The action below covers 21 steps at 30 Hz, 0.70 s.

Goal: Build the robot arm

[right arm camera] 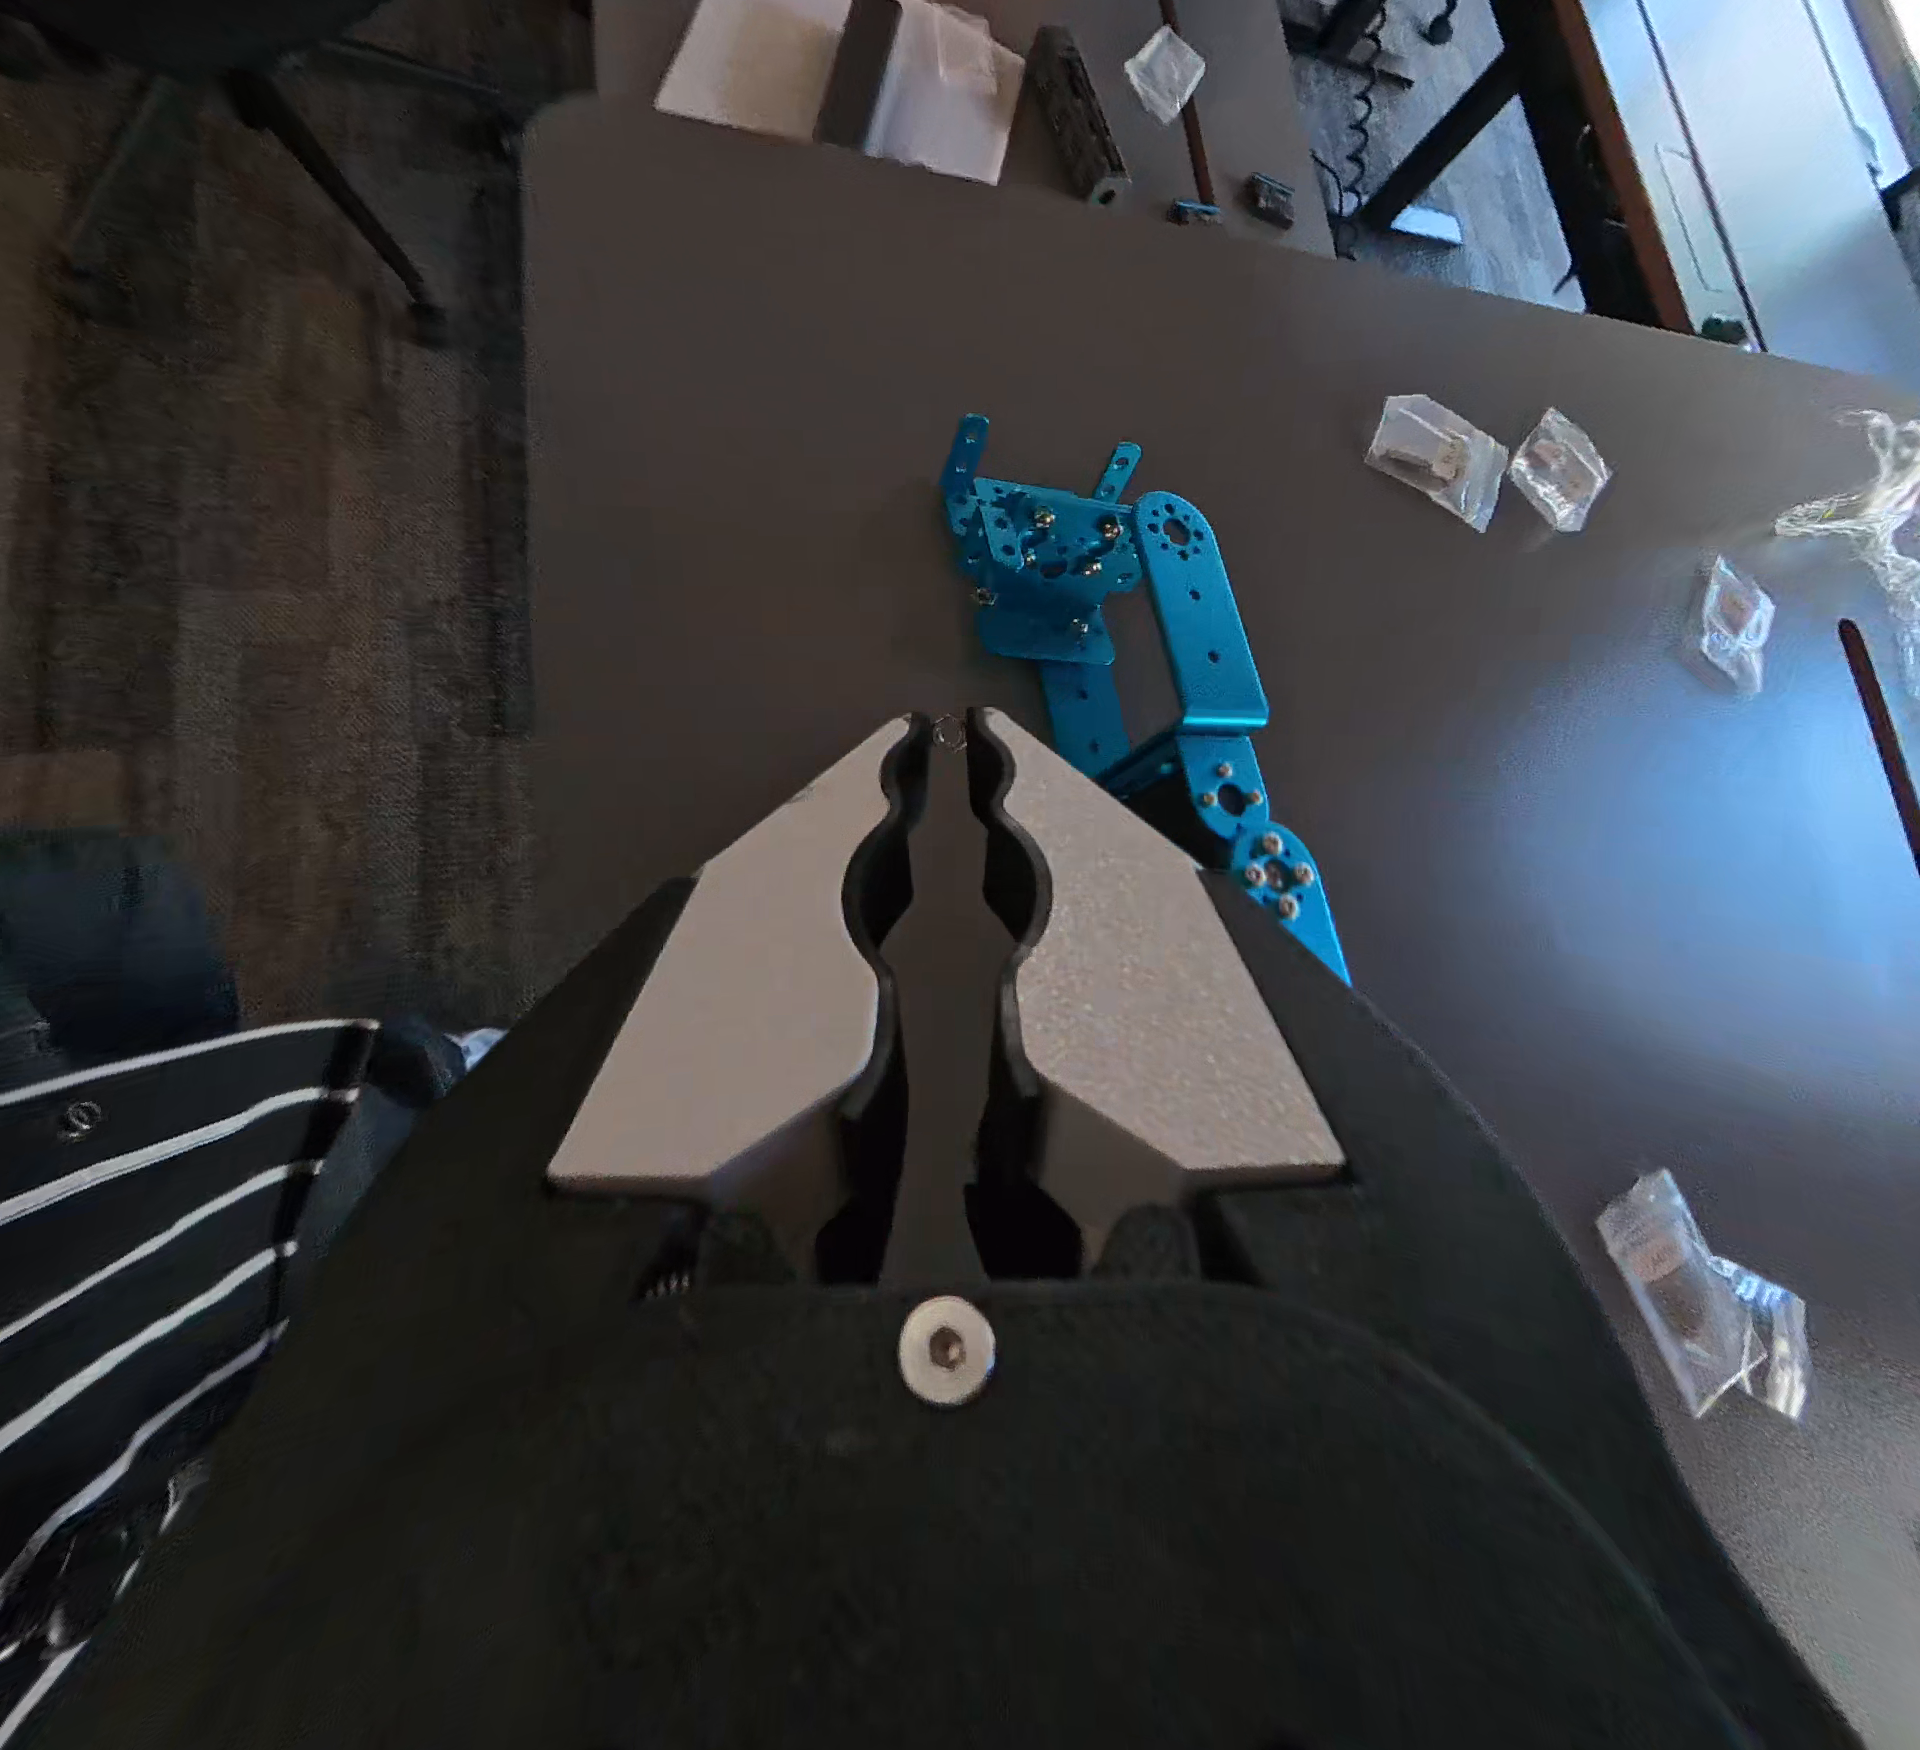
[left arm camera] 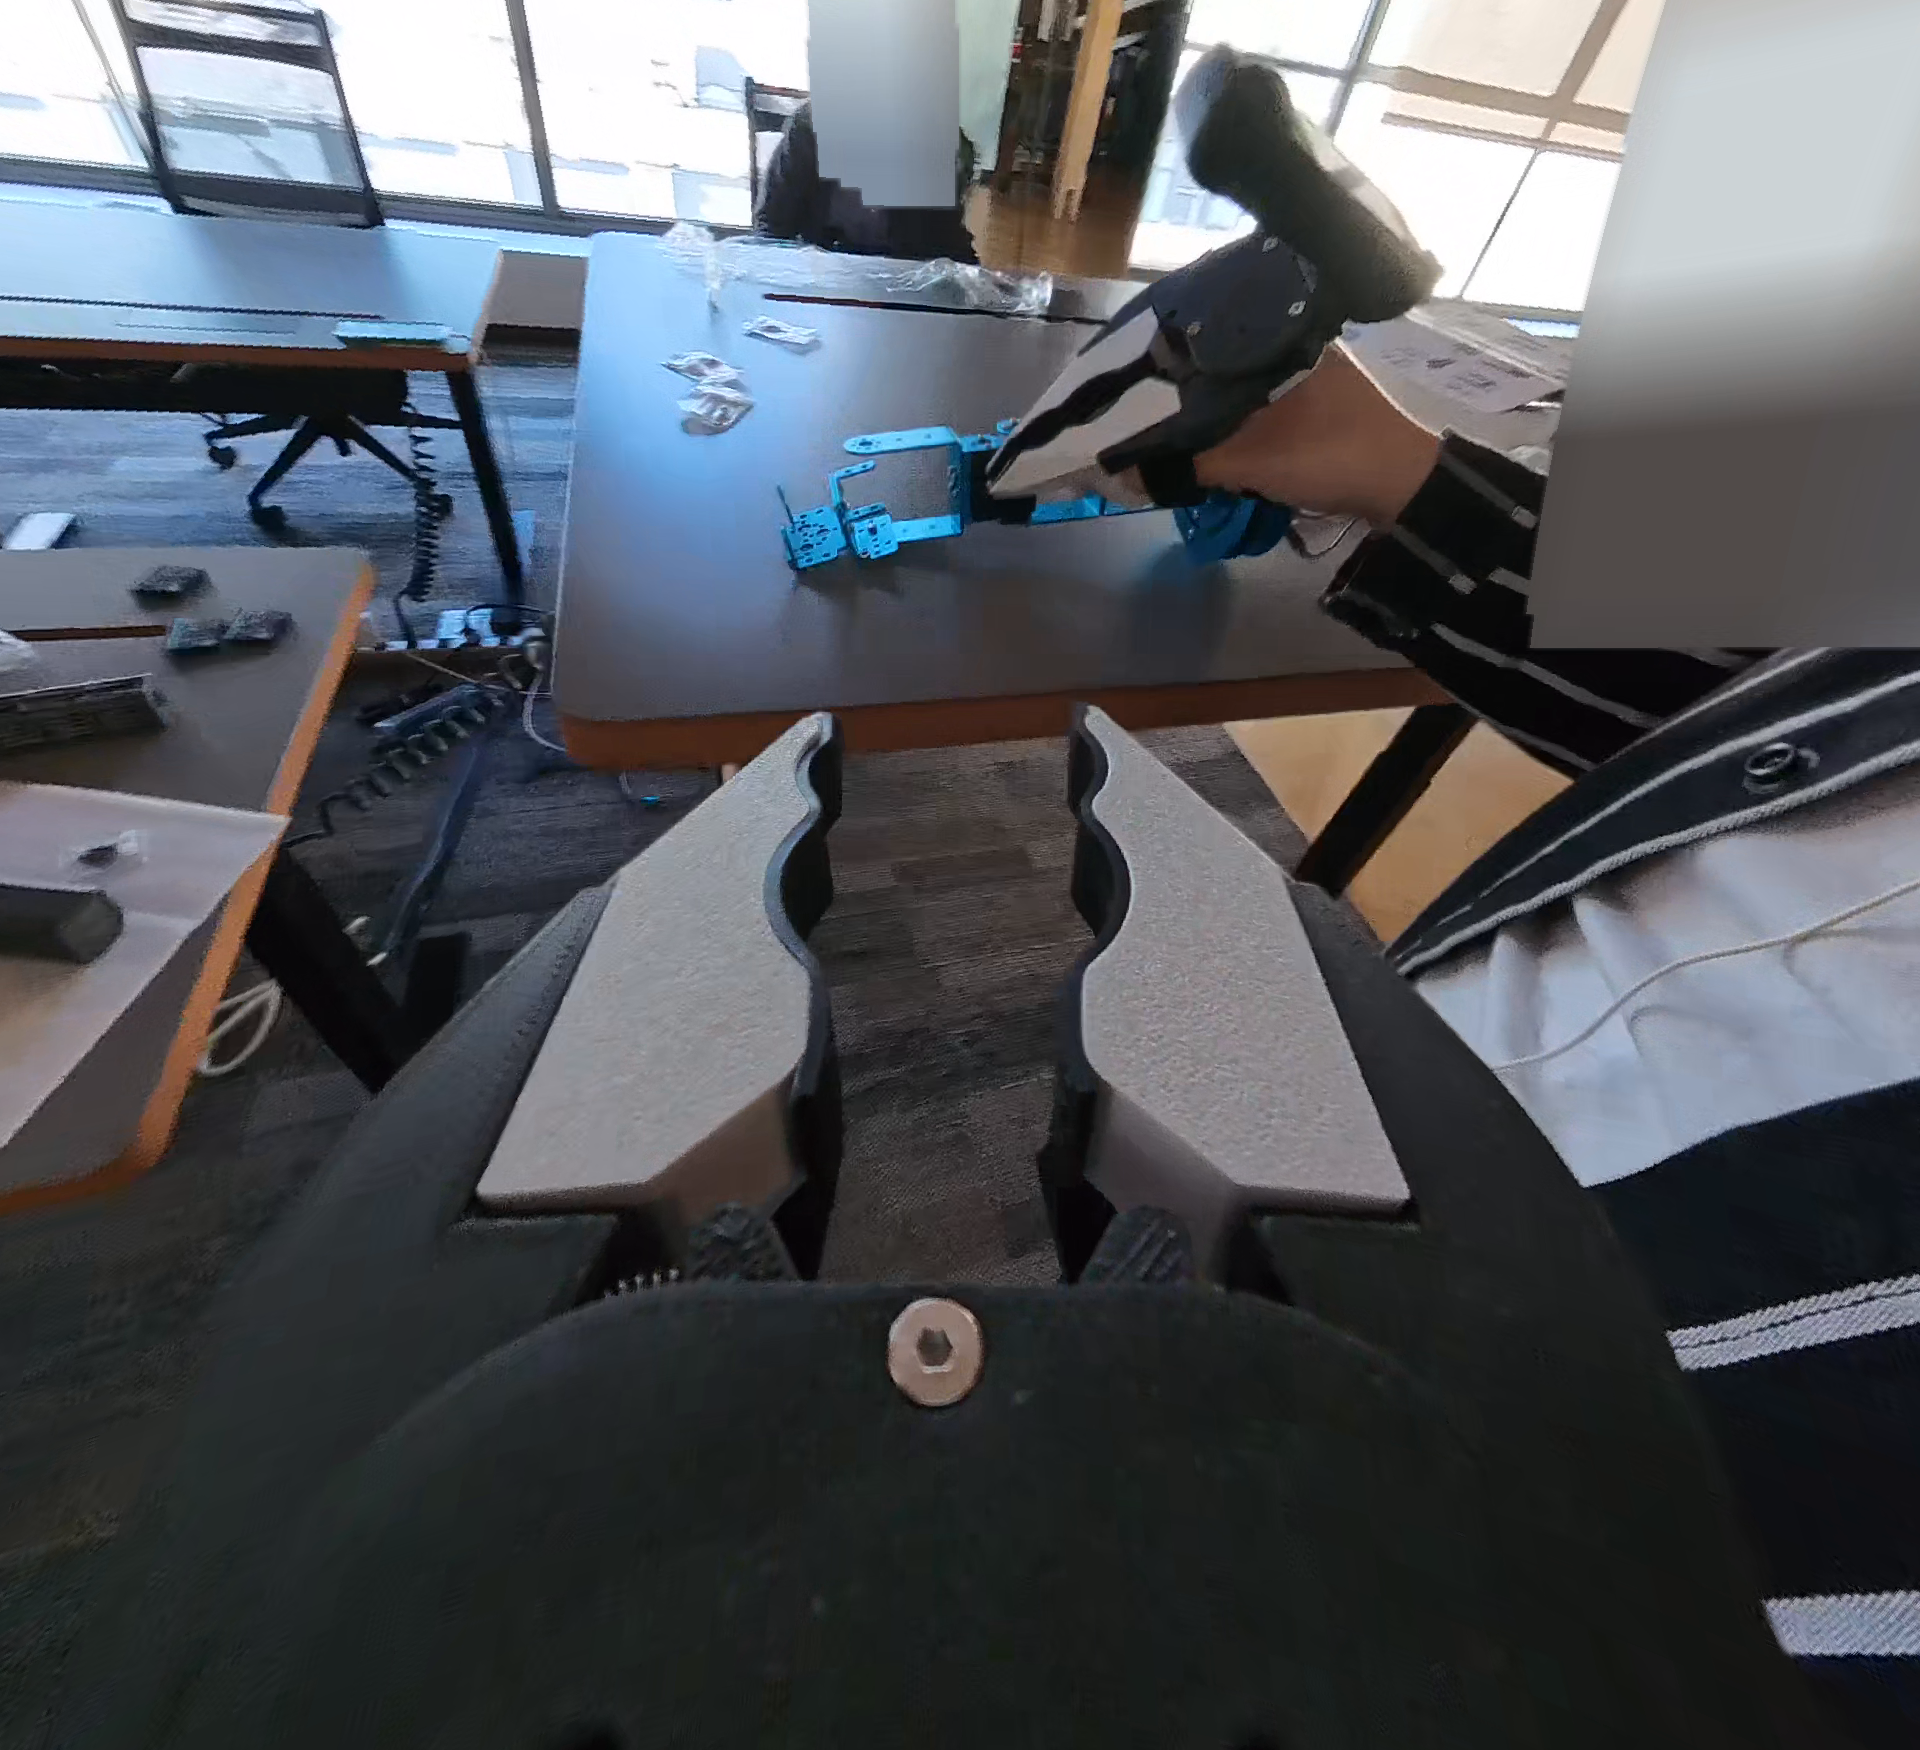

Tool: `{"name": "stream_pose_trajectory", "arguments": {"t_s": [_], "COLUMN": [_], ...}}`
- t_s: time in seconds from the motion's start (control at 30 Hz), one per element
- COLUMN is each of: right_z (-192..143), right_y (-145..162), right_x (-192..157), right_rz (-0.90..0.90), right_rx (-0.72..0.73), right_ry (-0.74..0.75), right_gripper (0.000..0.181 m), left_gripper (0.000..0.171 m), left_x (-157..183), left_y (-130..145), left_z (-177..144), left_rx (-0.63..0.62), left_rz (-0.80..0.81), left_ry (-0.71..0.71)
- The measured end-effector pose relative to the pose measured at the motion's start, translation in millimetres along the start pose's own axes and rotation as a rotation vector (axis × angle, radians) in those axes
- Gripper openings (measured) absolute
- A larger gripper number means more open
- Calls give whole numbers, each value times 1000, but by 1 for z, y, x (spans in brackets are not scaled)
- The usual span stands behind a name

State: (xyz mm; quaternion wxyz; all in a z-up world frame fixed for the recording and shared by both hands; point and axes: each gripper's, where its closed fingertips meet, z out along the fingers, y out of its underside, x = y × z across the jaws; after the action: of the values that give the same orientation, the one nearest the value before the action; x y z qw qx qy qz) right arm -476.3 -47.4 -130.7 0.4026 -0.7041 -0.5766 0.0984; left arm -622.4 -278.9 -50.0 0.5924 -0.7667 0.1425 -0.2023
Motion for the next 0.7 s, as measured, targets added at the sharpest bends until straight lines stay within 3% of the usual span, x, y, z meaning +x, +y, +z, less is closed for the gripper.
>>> {"name": "stream_pose_trajectory", "arguments": {"t_s": [0.13, 0.4, 0.7], "right_z": [23, 50, 70], "right_y": [2, 15, 7], "right_x": [2, -3, 10], "right_rz": [22, 175, 268], "right_rx": [-46, -135, -165], "right_ry": [4, 16, 123], "right_gripper": [6, 6, 6], "left_gripper": [42, 43, 44], "left_x": [-21, -71, -106], "left_y": [-14, -16, -26], "left_z": [37, 100, 127], "left_rx": [0, -114, -178], "left_rz": [-46, 45, 112], "left_ry": [156, 423, 644]}}
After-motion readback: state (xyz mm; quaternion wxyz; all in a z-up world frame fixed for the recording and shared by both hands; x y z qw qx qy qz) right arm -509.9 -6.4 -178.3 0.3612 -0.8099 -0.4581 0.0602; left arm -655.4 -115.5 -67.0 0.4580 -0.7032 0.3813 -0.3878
